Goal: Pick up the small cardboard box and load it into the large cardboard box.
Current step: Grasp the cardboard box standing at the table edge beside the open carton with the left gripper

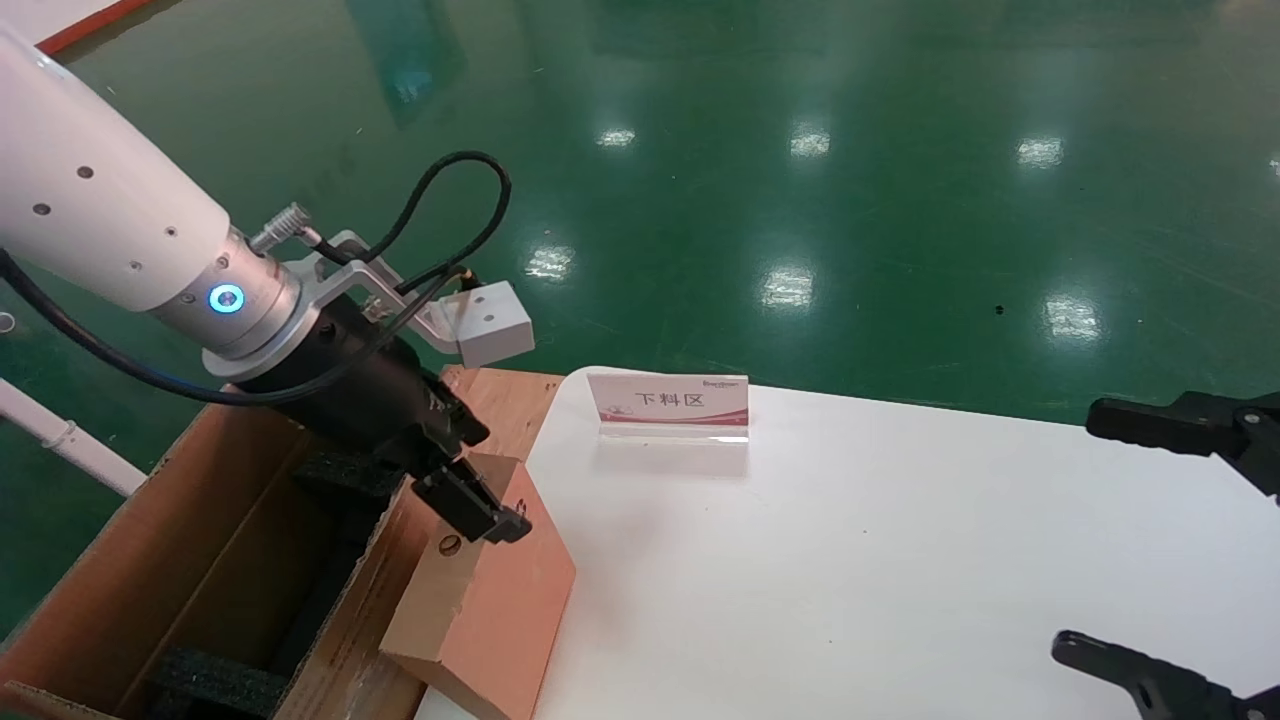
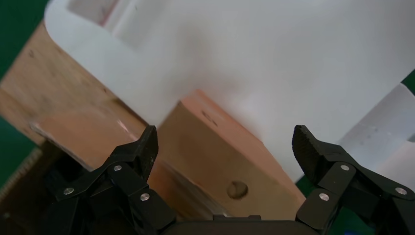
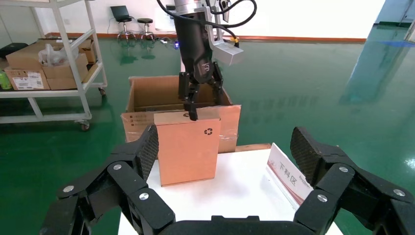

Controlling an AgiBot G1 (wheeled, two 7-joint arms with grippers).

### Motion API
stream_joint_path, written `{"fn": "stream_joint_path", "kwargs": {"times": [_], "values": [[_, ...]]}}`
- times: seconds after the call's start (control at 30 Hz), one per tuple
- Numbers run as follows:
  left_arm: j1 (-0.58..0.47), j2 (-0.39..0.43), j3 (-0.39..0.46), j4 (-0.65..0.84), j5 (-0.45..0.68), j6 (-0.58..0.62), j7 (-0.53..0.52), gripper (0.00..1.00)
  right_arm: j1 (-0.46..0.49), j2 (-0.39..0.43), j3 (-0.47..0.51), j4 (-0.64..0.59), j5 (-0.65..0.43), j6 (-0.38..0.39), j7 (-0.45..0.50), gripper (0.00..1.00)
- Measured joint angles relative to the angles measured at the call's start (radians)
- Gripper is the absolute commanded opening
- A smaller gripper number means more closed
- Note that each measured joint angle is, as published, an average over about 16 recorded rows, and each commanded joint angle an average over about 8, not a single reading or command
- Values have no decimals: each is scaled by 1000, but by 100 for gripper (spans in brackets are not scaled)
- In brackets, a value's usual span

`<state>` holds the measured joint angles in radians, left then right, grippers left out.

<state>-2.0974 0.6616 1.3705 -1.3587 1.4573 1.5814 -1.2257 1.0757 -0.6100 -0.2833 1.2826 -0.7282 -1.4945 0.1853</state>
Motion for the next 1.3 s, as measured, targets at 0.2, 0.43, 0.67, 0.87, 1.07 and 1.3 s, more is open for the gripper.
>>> {"fn": "stream_joint_path", "kwargs": {"times": [0.2, 0.43, 0.67, 0.87, 1.07, 1.3], "values": [[-69, 12, 123, 0, -31, -8, -53, 100, 0, 0, 0, 0, 0, 0, 0, 100], [-115, 19, 223, 0, -58, -22, -89, 100, 0, 0, -1, 0, 1, 0, 0, 100], [-130, 21, 285, 0, -70, -40, -109, 100, 0, 1, -1, 0, 1, 1, -1, 100], [-125, 22, 317, 0, -72, -58, -116, 100, 0, 1, -2, 0, 1, 1, -1, 100], [-108, 24, 338, 1, -71, -78, -117, 100, 0, 1, -2, 0, 2, 1, -1, 100], [-90, 27, 354, 1, -65, -94, -114, 100, 1, 1, -3, 0, 2, 1, -1, 100]]}}
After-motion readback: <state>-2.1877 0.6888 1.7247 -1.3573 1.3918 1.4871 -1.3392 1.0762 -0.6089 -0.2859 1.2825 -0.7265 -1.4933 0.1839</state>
